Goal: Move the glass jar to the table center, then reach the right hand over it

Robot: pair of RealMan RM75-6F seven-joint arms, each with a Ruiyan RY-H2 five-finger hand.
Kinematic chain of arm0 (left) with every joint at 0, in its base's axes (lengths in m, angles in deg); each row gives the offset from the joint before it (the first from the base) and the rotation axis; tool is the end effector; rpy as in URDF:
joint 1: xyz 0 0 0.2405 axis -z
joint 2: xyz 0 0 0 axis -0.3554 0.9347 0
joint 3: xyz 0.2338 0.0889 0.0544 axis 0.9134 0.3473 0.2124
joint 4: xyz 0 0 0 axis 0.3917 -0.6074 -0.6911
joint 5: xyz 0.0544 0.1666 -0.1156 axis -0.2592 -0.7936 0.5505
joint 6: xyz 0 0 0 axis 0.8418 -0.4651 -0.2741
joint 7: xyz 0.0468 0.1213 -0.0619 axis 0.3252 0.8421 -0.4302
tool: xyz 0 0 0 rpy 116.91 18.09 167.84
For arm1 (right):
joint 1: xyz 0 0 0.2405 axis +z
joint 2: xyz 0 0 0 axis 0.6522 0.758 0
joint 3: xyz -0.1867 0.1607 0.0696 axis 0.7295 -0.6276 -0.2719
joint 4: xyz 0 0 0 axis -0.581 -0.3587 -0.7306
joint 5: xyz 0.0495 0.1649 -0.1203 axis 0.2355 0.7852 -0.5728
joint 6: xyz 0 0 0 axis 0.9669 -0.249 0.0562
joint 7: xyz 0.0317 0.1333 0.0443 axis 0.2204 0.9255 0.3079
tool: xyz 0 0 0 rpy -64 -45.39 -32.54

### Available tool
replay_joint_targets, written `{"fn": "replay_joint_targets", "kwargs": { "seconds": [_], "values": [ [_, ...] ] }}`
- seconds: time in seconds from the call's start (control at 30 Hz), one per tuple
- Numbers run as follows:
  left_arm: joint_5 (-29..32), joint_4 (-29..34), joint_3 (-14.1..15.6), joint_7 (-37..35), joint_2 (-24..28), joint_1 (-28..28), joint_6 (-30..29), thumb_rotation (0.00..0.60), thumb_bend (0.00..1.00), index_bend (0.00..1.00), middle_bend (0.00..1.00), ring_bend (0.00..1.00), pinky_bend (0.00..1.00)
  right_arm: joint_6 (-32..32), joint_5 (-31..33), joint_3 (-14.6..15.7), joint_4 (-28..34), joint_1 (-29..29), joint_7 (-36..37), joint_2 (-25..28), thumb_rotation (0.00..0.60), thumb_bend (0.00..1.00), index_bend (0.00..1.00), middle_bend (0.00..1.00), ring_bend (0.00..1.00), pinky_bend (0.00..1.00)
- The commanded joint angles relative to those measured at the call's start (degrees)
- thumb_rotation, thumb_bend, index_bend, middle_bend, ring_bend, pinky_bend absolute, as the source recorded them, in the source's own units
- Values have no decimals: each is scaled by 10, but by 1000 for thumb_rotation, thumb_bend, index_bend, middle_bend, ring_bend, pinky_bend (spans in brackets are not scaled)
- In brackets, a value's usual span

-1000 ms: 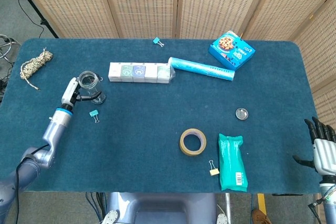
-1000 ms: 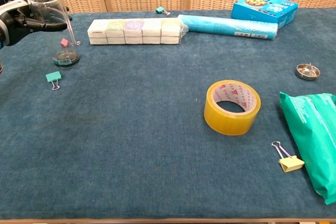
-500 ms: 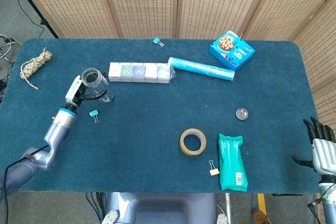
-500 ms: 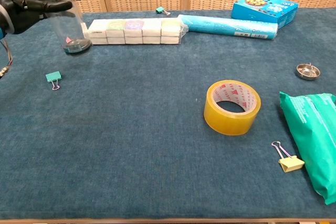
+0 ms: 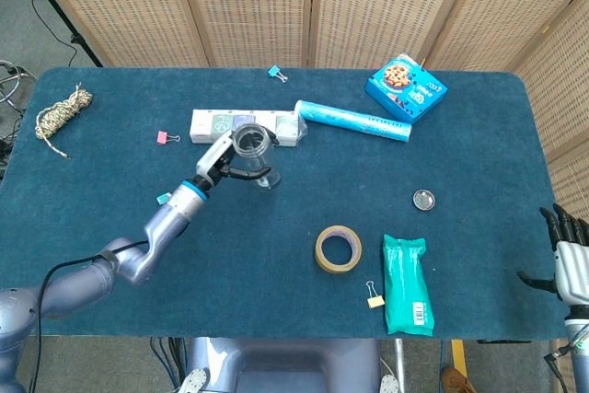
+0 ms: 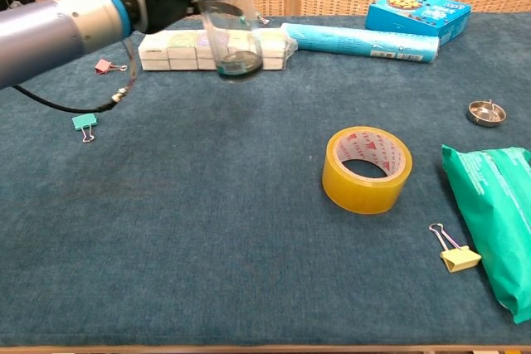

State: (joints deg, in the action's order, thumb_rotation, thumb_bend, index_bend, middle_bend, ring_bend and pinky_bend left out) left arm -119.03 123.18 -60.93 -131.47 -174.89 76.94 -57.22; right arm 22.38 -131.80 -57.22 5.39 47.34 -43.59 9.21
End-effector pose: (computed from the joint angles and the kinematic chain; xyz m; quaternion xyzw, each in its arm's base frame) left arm -0.0851 0.4332 -0.0193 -0.4372 -0.6857 -0.5816 0.0212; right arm -0.3579 -0.2075 0.1719 0.5394 -0.4378 0.3265 0.6410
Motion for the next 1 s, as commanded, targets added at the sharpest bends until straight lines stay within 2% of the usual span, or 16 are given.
{"fn": "replay_joint_targets", "kwargs": {
  "seconds": [0.03, 0.33, 0.77, 0.83, 1.0],
  "values": [
    [11, -9, -8, 19, -27, 19, 15, 600, 380, 496, 375, 233, 266, -2, 3, -1, -3, 0, 3, 1, 600, 0, 0, 0, 0, 0],
    [15, -58, 2, 11, -79, 34, 33, 600, 370, 496, 375, 225, 266, -6, 9, -2, -5, -2, 10, 5, 600, 0, 0, 0, 0, 0],
    [7, -100, 16, 9, -103, 39, 35, 600, 354, 486, 369, 178, 266, -11, 13, -4, -5, 0, 11, 6, 600, 0, 0, 0, 0, 0],
    [4, -102, 20, 9, -104, 38, 33, 600, 348, 476, 342, 145, 266, -10, 13, -4, -5, 0, 11, 6, 600, 0, 0, 0, 0, 0],
    [-4, -99, 29, 1, -100, 36, 33, 600, 335, 406, 140, 4, 165, -11, 14, -5, -4, 0, 13, 7, 600, 0, 0, 0, 0, 0]
  ]
}}
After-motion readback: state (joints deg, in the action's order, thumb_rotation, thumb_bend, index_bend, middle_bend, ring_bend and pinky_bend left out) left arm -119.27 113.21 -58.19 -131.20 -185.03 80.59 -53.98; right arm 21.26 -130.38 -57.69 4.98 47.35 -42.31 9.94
